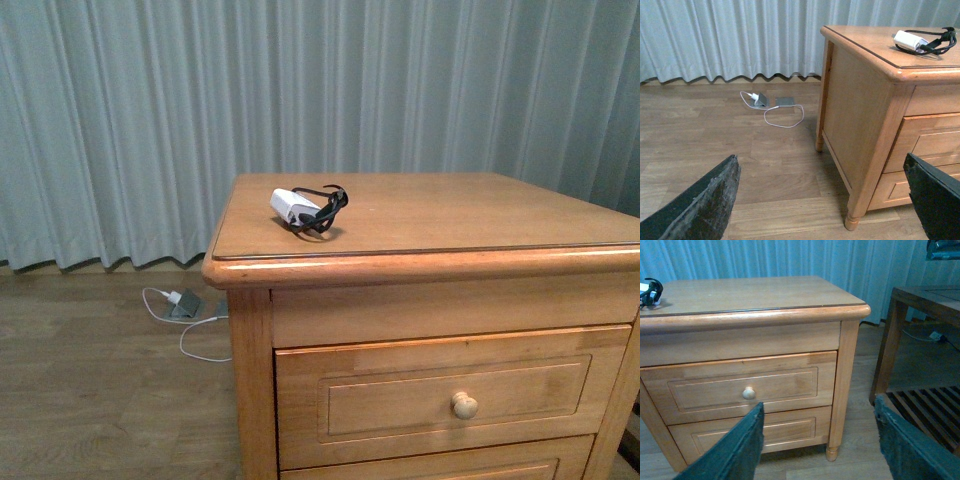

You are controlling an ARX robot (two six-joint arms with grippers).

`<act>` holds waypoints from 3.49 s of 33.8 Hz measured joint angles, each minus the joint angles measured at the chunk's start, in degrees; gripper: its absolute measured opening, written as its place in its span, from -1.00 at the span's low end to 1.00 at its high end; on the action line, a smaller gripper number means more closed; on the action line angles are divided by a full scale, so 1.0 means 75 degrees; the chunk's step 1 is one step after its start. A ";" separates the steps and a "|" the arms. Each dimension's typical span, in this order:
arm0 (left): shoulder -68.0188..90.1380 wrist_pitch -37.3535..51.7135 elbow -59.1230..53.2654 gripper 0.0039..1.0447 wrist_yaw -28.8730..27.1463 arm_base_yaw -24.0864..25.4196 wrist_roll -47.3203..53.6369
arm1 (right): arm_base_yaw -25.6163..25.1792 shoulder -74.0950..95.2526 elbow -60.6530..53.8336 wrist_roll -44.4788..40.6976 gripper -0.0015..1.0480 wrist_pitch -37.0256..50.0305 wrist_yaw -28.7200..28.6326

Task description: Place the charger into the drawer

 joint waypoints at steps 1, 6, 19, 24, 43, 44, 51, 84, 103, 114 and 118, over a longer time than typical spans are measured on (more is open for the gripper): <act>0.0000 0.0000 0.0000 0.88 0.0000 0.0000 0.0000 | 0.0000 0.0000 0.0000 0.0000 0.45 0.0000 0.0000; 0.0000 0.0000 0.0000 0.88 0.0000 0.0000 -0.0003 | 0.0000 0.0000 0.0000 0.0009 0.87 0.0000 0.0000; 0.0000 0.0000 0.0000 0.88 0.0003 0.0000 0.0000 | -0.0443 0.1973 0.0685 -0.0449 0.83 -0.1040 -0.1641; 0.0000 0.0000 0.0000 0.88 0.0000 0.0000 0.0000 | -0.0178 0.5718 0.1399 -0.0487 0.83 0.0985 -0.1588; 0.0000 0.0000 0.0000 0.88 0.0000 0.0000 0.0000 | 0.1684 1.3933 0.4736 0.0017 0.83 0.4913 0.0044; 0.0000 0.0000 0.0000 0.88 0.0000 0.0000 0.0000 | 0.1749 1.4181 0.4916 0.0041 0.83 0.5004 0.0093; 0.0000 0.0000 0.0000 0.88 0.0000 0.0000 0.0000 | 0.2046 1.5615 0.6181 0.0102 0.83 0.5493 0.0437; 0.0000 0.0000 0.0000 0.88 0.0000 0.0000 0.0000 | 0.1938 1.6769 0.7140 0.0172 0.31 0.5791 0.0455; 0.0000 0.0000 0.0000 0.88 0.0000 0.0000 0.0000 | 0.2031 1.6501 0.7018 0.0221 0.07 0.5776 0.0487; 0.0000 0.0000 0.0000 0.88 0.0000 0.0000 0.0000 | 0.2020 1.6579 0.7032 0.0221 -0.55 0.5767 0.0490; 0.0000 0.0000 0.0000 0.88 0.0000 0.0000 0.0000 | 0.2011 1.6576 0.7032 0.0245 -0.55 0.5697 0.0469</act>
